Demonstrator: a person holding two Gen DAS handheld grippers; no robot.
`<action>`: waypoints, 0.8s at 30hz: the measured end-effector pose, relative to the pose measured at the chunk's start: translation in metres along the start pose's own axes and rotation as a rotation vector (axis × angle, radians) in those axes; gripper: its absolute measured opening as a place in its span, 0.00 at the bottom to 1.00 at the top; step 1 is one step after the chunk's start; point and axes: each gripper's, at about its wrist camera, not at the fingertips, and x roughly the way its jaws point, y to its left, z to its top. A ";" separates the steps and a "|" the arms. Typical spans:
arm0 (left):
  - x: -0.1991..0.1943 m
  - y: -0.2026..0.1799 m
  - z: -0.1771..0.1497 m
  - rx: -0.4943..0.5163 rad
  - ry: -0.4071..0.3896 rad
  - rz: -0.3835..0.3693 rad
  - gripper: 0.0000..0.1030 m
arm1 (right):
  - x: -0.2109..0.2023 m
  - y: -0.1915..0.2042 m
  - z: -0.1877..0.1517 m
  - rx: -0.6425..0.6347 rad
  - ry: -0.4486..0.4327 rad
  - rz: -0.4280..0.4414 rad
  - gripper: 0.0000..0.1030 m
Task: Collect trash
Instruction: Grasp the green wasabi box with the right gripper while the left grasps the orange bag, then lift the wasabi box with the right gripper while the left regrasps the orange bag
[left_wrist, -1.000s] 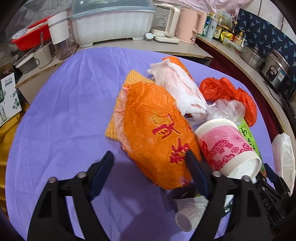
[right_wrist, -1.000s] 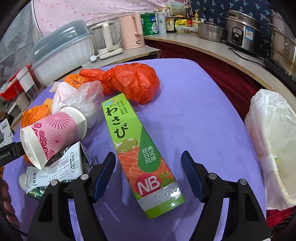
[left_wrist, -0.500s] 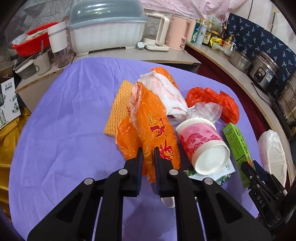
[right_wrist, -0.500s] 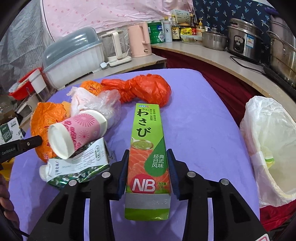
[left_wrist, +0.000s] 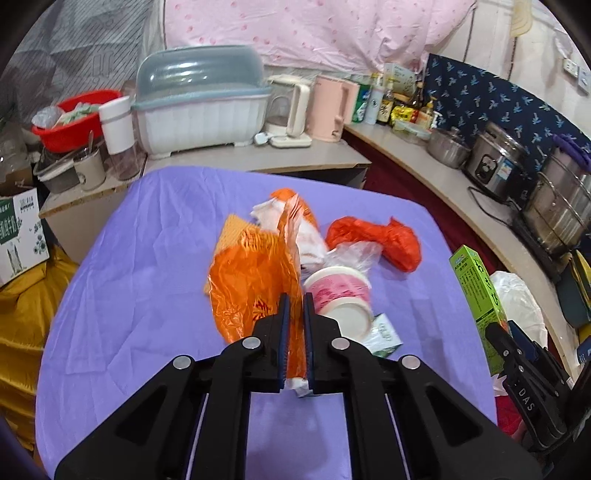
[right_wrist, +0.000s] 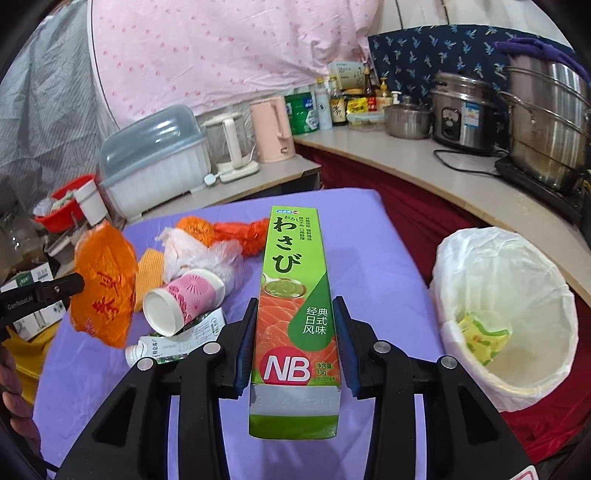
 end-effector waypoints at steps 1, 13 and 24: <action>-0.004 -0.005 0.000 0.010 -0.009 -0.005 0.07 | -0.006 -0.005 0.002 0.006 -0.012 -0.005 0.37; -0.032 -0.082 -0.002 0.127 -0.057 -0.099 0.03 | -0.044 -0.069 0.002 0.084 -0.063 -0.090 0.37; -0.008 -0.056 -0.053 0.082 0.056 -0.038 0.68 | -0.040 -0.071 -0.025 0.083 -0.019 -0.094 0.37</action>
